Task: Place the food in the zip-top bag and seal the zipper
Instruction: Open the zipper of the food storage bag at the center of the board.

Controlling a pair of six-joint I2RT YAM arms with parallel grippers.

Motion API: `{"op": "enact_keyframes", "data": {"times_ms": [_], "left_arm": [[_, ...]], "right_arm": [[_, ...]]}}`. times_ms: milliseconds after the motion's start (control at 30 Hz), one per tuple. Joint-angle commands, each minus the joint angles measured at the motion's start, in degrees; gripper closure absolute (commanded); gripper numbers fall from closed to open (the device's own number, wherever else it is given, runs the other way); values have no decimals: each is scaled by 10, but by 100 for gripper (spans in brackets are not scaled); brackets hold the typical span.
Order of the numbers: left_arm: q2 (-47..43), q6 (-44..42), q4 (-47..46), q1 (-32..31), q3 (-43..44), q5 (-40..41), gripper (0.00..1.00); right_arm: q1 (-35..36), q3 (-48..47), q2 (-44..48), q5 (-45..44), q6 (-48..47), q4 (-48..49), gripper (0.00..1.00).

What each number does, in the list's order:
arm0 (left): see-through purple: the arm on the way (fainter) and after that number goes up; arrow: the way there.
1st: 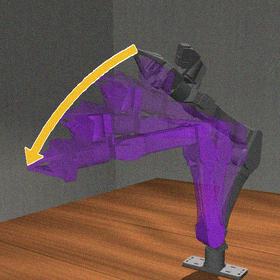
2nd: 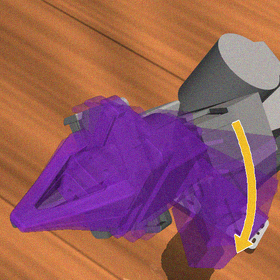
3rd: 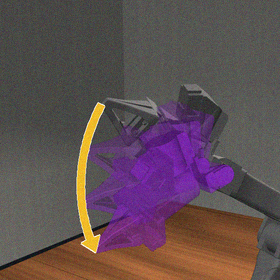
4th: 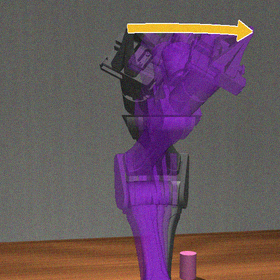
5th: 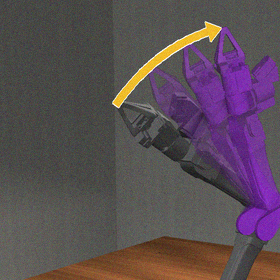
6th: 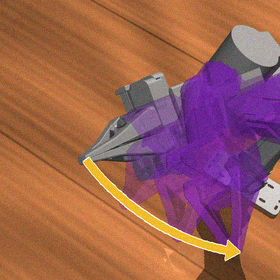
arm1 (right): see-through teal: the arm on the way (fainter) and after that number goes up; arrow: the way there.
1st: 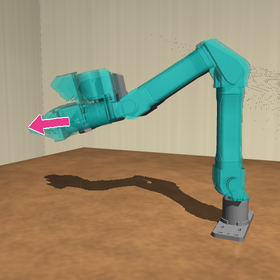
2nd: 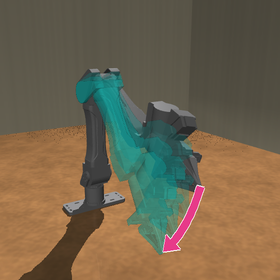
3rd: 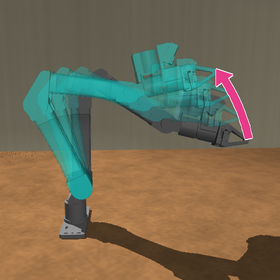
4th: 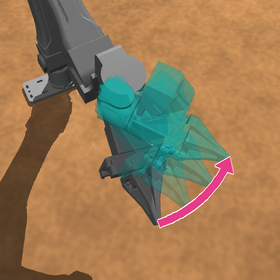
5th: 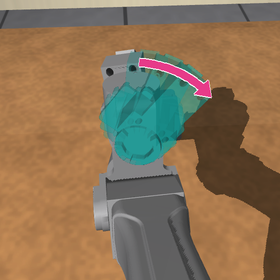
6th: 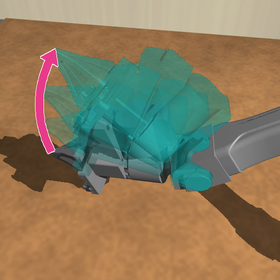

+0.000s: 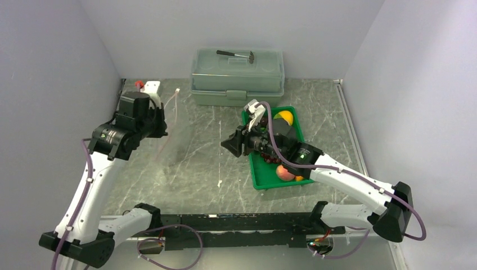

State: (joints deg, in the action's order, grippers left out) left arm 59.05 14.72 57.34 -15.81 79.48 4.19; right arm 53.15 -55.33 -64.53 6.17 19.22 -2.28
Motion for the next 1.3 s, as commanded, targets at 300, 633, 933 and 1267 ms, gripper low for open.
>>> {"op": "enact_keyframes", "data": {"times_ms": [300, 633, 933, 1267], "left_arm": [[74, 72, 19, -243, 56, 227, 100], [164, 137, 68, -402, 114, 366, 100], [204, 158, 61, -452, 127, 398, 100], [220, 184, 77, -484, 149, 417, 100]], "right_arm": [[4, -84, -33, -13, 133, 79, 68], [4, -83, -34, -19, 179, 88, 98], [4, -75, -31, -58, 207, 52, 100], [4, -87, -67, -76, 240, 41, 100]]}}
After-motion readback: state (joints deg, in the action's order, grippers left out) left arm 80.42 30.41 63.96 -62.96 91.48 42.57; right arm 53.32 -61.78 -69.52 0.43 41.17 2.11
